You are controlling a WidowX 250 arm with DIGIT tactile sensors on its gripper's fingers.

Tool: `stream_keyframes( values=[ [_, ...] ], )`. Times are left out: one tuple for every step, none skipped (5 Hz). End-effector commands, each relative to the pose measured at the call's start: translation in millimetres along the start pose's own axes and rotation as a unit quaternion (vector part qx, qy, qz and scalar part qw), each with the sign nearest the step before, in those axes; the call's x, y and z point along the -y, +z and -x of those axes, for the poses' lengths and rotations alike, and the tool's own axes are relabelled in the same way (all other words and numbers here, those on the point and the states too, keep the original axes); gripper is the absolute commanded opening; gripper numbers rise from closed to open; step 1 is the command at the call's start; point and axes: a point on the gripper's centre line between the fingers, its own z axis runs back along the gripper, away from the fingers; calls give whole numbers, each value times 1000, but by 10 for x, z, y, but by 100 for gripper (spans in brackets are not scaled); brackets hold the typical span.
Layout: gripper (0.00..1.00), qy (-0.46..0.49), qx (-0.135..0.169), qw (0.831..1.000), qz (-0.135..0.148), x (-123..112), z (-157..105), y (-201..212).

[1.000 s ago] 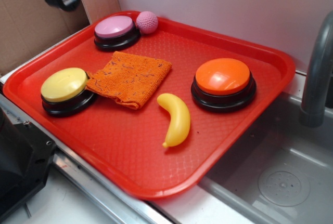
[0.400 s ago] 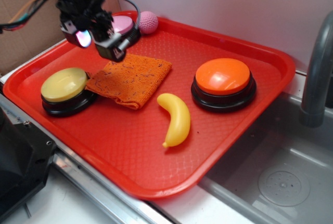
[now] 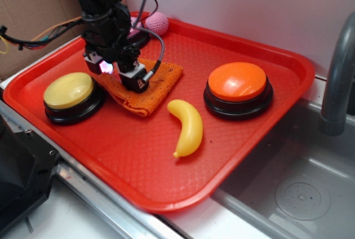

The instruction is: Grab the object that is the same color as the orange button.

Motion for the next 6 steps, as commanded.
stream_keyframes(
  values=[
    [0,35,13,999,7,19,-28,-63],
    [0,33,9,999,6,25,-35,-54],
    [0,30,11,999,2,22,-49,-26],
    [0,19,19,999,16,25,-80,2],
    [0,15,22,1000,16,18,-92,36],
    [0,-4,23,1000,-3,-20,-160,172]
  ],
)
